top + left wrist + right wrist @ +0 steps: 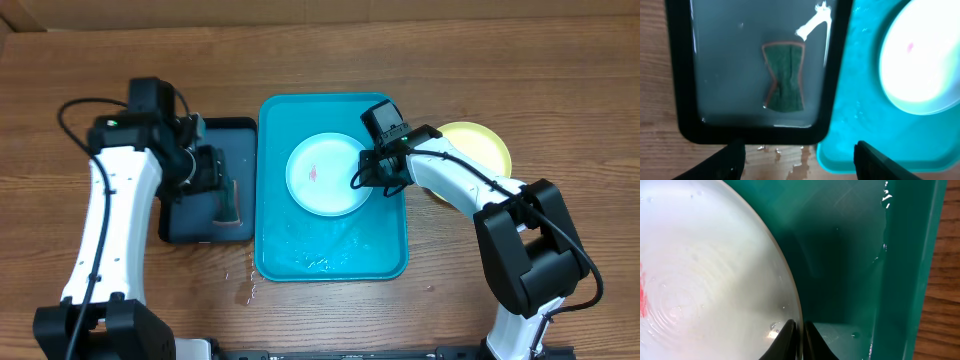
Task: Clean dirty plates on tray and stack at the side
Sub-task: 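Hold the white plate rim while moving the left gripper to the black tray, then lower the left gripper into the black tray and grasp the sponge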
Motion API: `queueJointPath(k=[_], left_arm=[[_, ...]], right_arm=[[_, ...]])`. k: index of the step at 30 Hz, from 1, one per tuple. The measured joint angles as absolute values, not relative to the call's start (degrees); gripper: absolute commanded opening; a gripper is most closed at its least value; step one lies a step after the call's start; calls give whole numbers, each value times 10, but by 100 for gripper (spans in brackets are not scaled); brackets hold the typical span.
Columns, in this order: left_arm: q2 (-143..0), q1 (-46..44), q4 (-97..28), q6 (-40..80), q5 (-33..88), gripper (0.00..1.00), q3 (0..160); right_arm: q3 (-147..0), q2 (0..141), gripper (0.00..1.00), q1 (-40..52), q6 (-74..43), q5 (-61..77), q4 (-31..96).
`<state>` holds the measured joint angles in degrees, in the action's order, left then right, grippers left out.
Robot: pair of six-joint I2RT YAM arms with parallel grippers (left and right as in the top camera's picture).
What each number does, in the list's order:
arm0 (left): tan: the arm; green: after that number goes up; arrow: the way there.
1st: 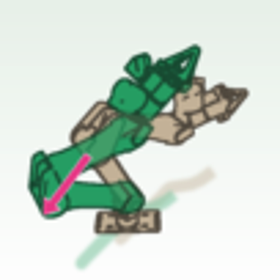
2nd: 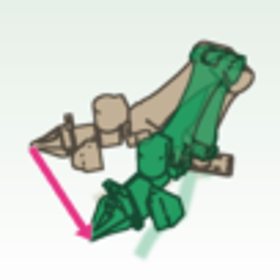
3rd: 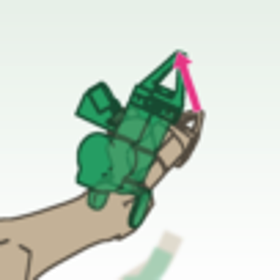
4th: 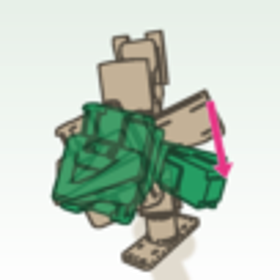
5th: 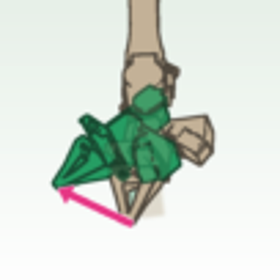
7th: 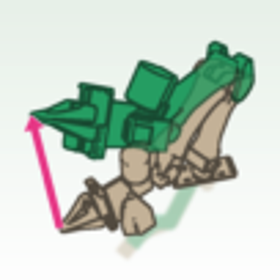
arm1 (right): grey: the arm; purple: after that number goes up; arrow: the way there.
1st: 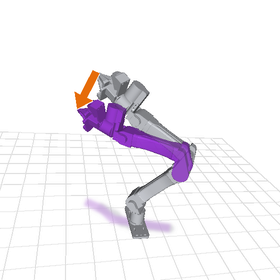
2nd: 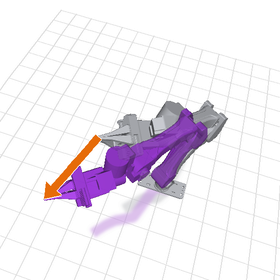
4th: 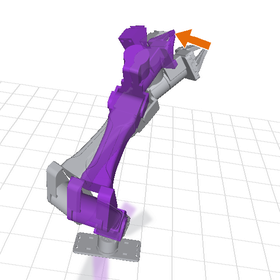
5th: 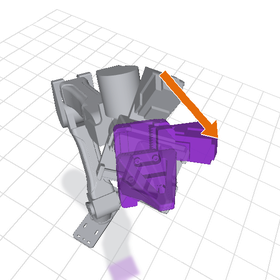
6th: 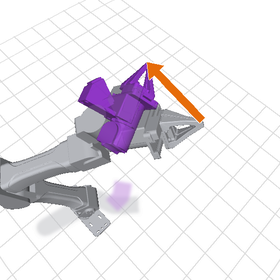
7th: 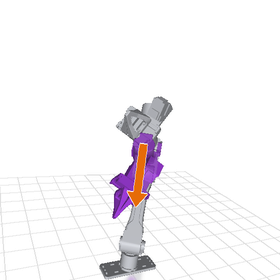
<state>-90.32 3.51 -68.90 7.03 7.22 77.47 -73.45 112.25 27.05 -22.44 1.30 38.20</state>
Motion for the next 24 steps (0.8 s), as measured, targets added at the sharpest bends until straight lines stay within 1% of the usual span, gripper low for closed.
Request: queueJointPath(k=[2, 3, 4, 7, 12, 15, 17, 21, 24], left_arm=[[-903, 32, -662, 83, 59, 63, 746], [-903, 32, -646, 87, 53, 58, 733], [-904, 32, -628, 93, 49, 56, 718], [-905, 32, -593, 93, 40, 56, 691], [-922, 32, -578, 86, 41, 54, 679], [-948, 32, -569, 78, 45, 51, 679], [-969, 32, -562, 74, 47, 47, 679], [-1014, 32, -548, 70, 52, 42, 679], [-1038, 32, -545, 64, 61, 42, 678]], right_arm=[[-735, 1122, 12, 270, -225, 13, 382], [-735, 1122, 12, 270, -225, 13, 382], [-735, 1122, 13, 270, -225, 13, 382], [-735, 1122, 13, 270, -224, 13, 382], [-735, 1122, 13, 270, -224, 13, 382], [-735, 1122, 13, 270, -224, 13, 382], [-735, 1122, 13, 270, -225, 13, 382], [-735, 1122, 13, 270, -225, 13, 382], [-735, 1122, 13, 270, -224, 13, 382]])
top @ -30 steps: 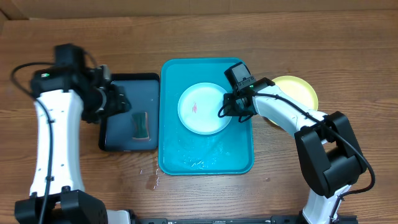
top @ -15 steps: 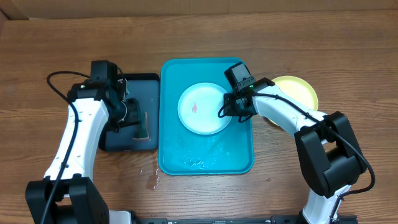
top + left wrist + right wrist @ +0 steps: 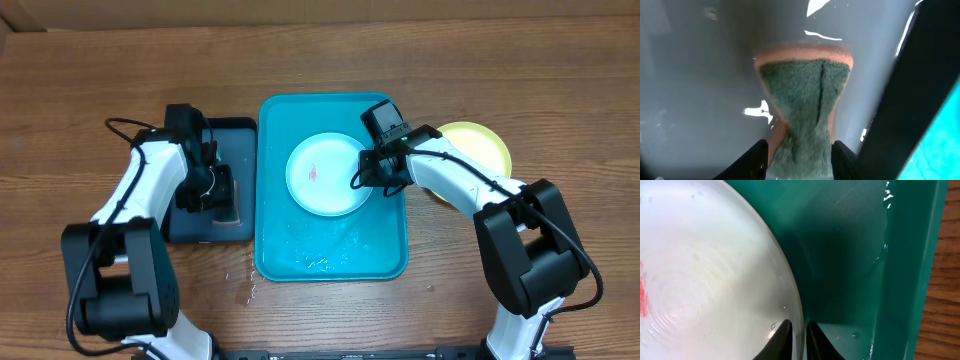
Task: Clean dirty plates on tray and stack at the side
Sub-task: 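Lower the left gripper into the black tray and grasp the sponge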
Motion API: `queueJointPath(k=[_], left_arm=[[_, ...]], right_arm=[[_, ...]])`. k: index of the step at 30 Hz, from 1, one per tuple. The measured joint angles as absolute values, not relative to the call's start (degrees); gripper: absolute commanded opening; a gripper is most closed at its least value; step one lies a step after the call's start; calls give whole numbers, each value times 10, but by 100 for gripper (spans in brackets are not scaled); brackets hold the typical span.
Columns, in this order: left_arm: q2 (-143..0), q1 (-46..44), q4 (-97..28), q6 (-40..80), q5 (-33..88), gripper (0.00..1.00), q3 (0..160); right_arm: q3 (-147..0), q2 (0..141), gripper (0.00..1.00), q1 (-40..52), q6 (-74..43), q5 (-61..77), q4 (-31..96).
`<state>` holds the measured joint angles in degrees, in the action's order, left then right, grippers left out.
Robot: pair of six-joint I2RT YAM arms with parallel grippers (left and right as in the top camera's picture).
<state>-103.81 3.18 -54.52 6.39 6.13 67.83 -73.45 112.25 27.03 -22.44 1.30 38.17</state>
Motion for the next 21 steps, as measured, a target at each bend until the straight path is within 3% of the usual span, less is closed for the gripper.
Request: queueJointPath(k=[7, 14, 21], left_arm=[[-1055, 32, -532, 53, 75, 41, 678], [-1055, 32, -524, 44, 75, 30, 678], [-1056, 32, -496, 43, 75, 31, 661]], right_arm=[[-735, 1122, 13, 270, -225, 13, 382], [-735, 1122, 13, 270, -224, 13, 382], [-735, 1122, 13, 270, -225, 13, 380]])
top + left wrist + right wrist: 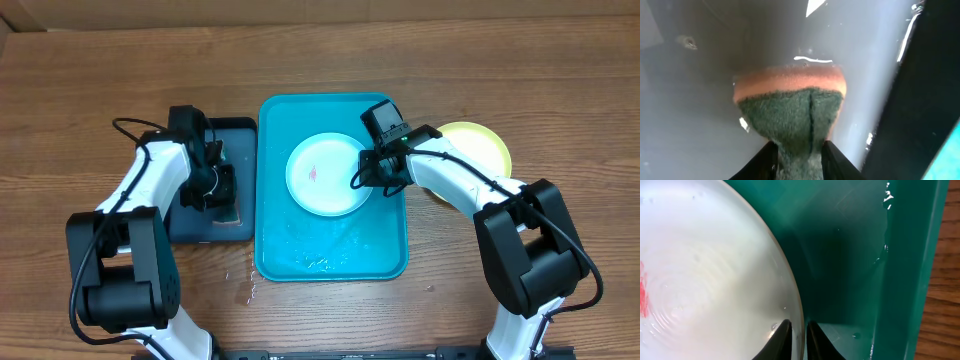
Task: Clean dirty plates on tray and stack at the side
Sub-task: 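Lower the left gripper into the black tray and grasp the sponge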
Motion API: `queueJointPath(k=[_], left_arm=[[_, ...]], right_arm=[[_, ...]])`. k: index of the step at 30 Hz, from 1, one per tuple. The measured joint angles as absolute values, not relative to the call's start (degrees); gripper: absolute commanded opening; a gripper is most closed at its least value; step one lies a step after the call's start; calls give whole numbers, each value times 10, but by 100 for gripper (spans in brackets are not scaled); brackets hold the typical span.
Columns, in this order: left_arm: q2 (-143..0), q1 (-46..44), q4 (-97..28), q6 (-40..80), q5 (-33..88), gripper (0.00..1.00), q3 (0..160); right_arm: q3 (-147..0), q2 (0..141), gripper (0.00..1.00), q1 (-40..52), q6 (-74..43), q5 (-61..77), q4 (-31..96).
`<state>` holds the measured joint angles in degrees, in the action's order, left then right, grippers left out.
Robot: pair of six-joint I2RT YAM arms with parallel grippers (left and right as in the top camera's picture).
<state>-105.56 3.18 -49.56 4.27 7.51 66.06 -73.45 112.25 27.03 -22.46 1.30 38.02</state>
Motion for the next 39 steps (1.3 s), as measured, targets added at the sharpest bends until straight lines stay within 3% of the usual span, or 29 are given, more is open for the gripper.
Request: queueJointPath(k=[2, 3, 4, 10, 15, 23, 25, 28, 39], left_arm=[[-1056, 32, -484, 43, 75, 30, 647], [-1056, 32, -478, 43, 75, 14, 641], [-1056, 32, -474, 44, 75, 4, 637], [-1056, 32, -474, 41, 75, 4, 636], [-1056, 32, -494, 40, 69, 4, 673], [-1056, 32, -474, 2, 38, 4, 757], [-1056, 32, -476, -3, 36, 4, 758], [-1056, 32, -475, -7, 33, 4, 757], [-1056, 32, -396, -15, 32, 4, 668]], right_arm=[[-735, 1122, 13, 270, -224, 13, 380], [-735, 1122, 13, 270, -225, 13, 380], [-735, 1122, 13, 270, -225, 13, 380], [-735, 1122, 14, 270, -225, 13, 379], [-735, 1122, 26, 270, -224, 16, 378], [-735, 1122, 19, 270, -224, 44, 368], [-735, 1122, 20, 270, -225, 48, 367], [-735, 1122, 31, 270, -224, 52, 366], [-735, 1122, 31, 270, -225, 57, 364]])
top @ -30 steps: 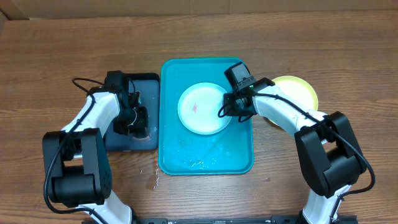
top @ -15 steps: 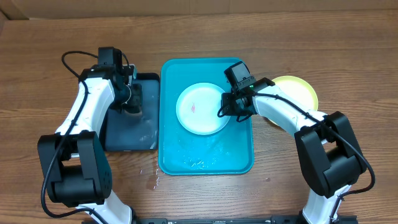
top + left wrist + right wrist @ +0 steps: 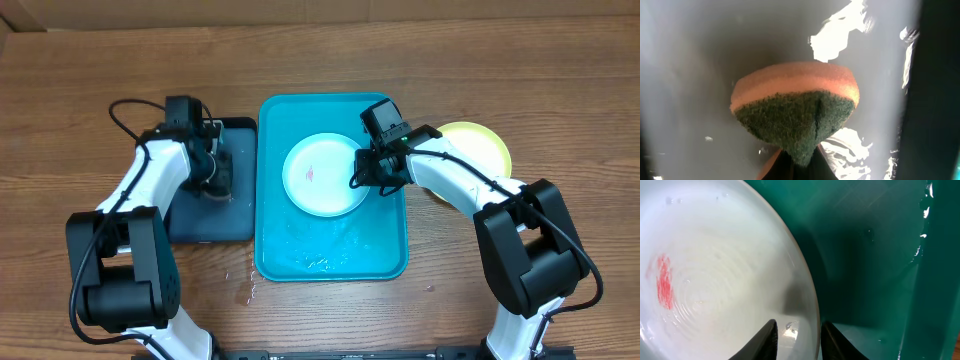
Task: Clean dirty plates on tray and stack at the side
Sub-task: 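Lower the left gripper into the black tray and grasp the sponge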
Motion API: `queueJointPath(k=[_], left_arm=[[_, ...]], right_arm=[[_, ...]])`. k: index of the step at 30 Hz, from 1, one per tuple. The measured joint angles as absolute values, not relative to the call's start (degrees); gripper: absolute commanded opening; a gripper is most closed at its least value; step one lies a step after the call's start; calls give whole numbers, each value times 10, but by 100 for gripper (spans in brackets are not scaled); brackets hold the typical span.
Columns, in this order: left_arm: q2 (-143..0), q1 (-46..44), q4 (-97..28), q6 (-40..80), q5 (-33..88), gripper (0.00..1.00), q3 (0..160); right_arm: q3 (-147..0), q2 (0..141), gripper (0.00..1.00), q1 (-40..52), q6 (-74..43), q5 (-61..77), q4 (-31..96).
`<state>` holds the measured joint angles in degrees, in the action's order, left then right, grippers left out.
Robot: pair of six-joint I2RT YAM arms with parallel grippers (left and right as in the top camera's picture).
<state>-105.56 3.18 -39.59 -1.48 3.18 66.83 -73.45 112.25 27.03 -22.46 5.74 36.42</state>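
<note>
A white plate [image 3: 320, 175] with a red smear [image 3: 662, 280] lies in the teal tray [image 3: 395, 255]. My right gripper [image 3: 799, 342] stands open with the plate's right rim between its fingers [image 3: 767, 340], one over the plate and one over the tray floor. A green and orange sponge [image 3: 795, 107] is pinched into a wedge by my left gripper [image 3: 796, 167], which is shut on it over the wet black tray [image 3: 190, 225]. In the overhead view the left gripper [image 3: 213, 172] hides the sponge.
A yellow plate [image 3: 485, 148] sits on the wooden table right of the teal tray, partly under the right arm. Water lies in both trays, and drops have spilled on the table [image 3: 245, 285] by the teal tray's near-left corner.
My left gripper, closing on the sponge in the black tray, is now fully shut and holds it further back in the tray. My right gripper's fingers stand wider apart around the plate's rim.
My left gripper was open high above the sponge lying in the black tray, while the right gripper pinched the plate's rim. Then the left fingers were down around the sponge, then squeezing it. The right fingers eased apart. Now the sponge is gripped tight and the right gripper is open.
</note>
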Motion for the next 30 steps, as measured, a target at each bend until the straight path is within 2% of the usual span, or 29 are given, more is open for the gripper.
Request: queueJointPath(k=[9, 11, 15, 17, 19, 23, 30], left_arm=[[-1056, 32, -357, -15, 38, 5, 630], [-1056, 32, -362, -15, 41, 13, 632], [-1056, 32, -386, -13, 47, 20, 646], [-1056, 32, -399, -13, 49, 28, 657], [-1056, 32, -413, -11, 50, 31, 670], [-1056, 32, -422, -11, 49, 24, 682], [-1056, 32, -429, -10, 48, 27, 682]], right_arm=[[-735, 1122, 33, 270, -225, 57, 364], [-735, 1122, 34, 270, -225, 58, 364], [-735, 1122, 36, 270, -225, 58, 364], [-735, 1122, 36, 270, -225, 57, 364], [-735, 1122, 36, 270, -225, 58, 364], [-735, 1122, 37, 270, -225, 58, 364], [-735, 1122, 37, 270, -225, 57, 364]])
